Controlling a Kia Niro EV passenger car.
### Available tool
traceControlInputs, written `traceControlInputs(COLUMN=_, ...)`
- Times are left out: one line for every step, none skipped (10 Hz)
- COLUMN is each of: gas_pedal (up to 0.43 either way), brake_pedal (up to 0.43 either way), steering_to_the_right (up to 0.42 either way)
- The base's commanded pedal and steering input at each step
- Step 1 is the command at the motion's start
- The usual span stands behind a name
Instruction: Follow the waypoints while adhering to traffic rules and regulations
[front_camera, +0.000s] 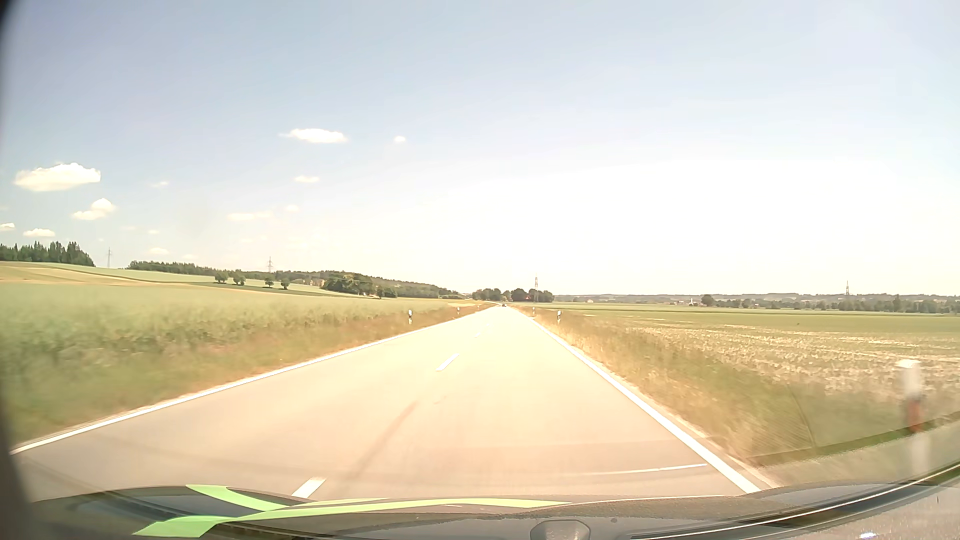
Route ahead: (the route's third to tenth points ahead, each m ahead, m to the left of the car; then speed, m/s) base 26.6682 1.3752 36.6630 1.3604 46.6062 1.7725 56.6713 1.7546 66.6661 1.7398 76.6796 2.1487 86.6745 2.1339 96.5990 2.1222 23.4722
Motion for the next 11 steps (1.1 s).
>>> traceControlInputs(gas_pedal=0.28, brake_pedal=0.0, steering_to_the_right=-0.001)
traceControlInputs(gas_pedal=0.28, brake_pedal=0.0, steering_to_the_right=-0.001)
traceControlInputs(gas_pedal=0.26, brake_pedal=0.0, steering_to_the_right=-0.001)
traceControlInputs(gas_pedal=0.248, brake_pedal=0.0, steering_to_the_right=-0.001)
traceControlInputs(gas_pedal=0.248, brake_pedal=0.0, steering_to_the_right=-0.001)
traceControlInputs(gas_pedal=0.248, brake_pedal=0.0, steering_to_the_right=-0.001)
traceControlInputs(gas_pedal=0.248, brake_pedal=0.0, steering_to_the_right=-0.001)
traceControlInputs(gas_pedal=0.248, brake_pedal=0.0, steering_to_the_right=-0.001)
traceControlInputs(gas_pedal=0.248, brake_pedal=0.0, steering_to_the_right=-0.001)
traceControlInputs(gas_pedal=0.248, brake_pedal=0.0, steering_to_the_right=-0.002)
traceControlInputs(gas_pedal=0.26, brake_pedal=0.0, steering_to_the_right=-0.002)
